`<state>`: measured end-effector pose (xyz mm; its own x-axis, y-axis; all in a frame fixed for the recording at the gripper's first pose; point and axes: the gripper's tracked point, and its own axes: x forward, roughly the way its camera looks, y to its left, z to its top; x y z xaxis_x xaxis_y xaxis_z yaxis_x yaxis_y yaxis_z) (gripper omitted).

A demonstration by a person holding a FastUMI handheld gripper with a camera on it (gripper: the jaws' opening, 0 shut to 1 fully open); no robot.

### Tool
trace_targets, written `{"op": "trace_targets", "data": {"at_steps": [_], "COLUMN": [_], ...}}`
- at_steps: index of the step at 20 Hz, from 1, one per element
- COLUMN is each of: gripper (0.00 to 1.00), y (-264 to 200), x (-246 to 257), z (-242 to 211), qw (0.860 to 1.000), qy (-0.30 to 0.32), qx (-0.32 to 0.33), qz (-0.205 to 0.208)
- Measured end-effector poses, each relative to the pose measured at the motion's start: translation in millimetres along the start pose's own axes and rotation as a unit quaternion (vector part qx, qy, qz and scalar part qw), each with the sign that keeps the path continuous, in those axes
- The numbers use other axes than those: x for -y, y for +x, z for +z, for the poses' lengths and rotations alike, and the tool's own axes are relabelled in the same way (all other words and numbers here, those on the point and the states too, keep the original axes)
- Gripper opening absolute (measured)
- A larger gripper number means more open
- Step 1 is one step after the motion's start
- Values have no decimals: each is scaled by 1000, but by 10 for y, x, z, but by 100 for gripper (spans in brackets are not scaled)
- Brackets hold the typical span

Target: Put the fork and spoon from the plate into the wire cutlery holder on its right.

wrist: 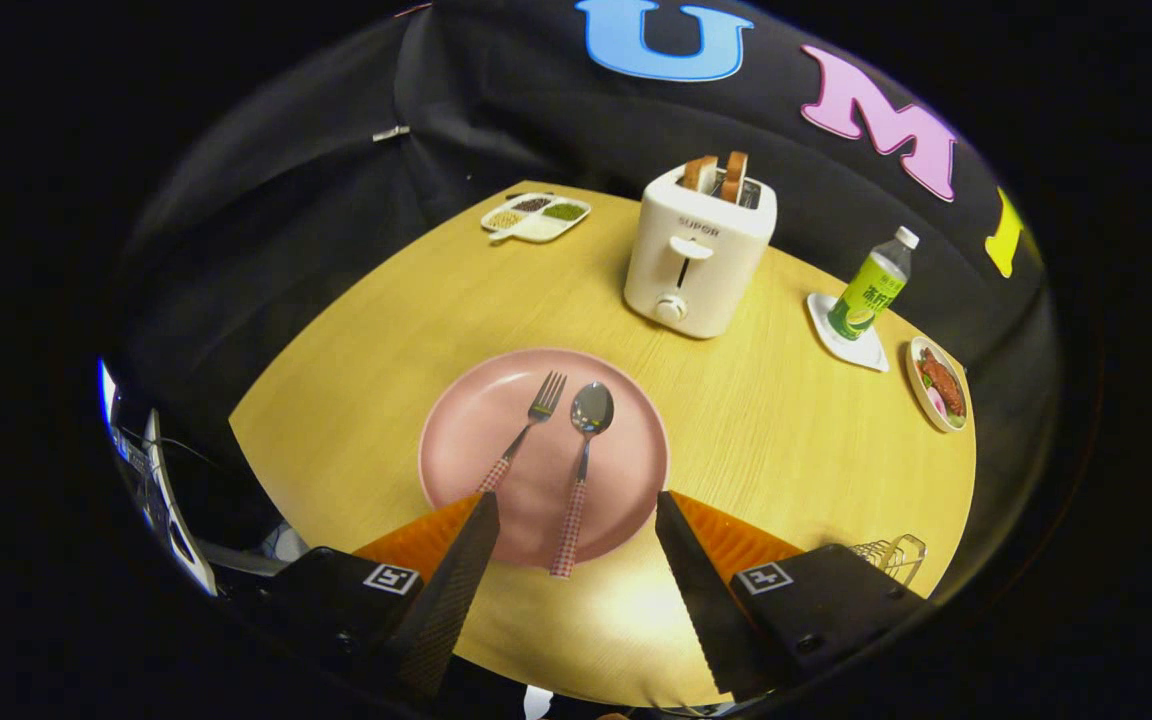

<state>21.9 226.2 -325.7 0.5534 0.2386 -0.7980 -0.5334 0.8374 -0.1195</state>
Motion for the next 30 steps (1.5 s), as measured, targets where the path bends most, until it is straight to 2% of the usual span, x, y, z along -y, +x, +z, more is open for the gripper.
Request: {"op": "trace_targets", "data": {"at_steps": [2, 5, 7, 11, 13, 15, 18, 19, 25, 30], "gripper": [96, 82, 76, 71, 52, 41, 36, 21, 10, 10], "y": [153, 373, 474, 642, 694, 719, 763, 735, 693, 426], "x": [-24, 9, 4, -54, -78, -92, -36, -21, -18, 119], "z": [-96, -213, -274, -394, -448, -424, -398, -408, -384, -261], "qw": [1000, 998, 997, 993, 991, 991, 990, 989, 984, 986], "qy": [-2, 4, 19, 26, 29, 31, 43, 49, 78, 82], "qx": [-23, -56, -77, -112, -127, -130, -137, -143, -158, -140], "qz": [-2, -8, -3, 11, 17, 18, 5, 2, 24, 24]}}
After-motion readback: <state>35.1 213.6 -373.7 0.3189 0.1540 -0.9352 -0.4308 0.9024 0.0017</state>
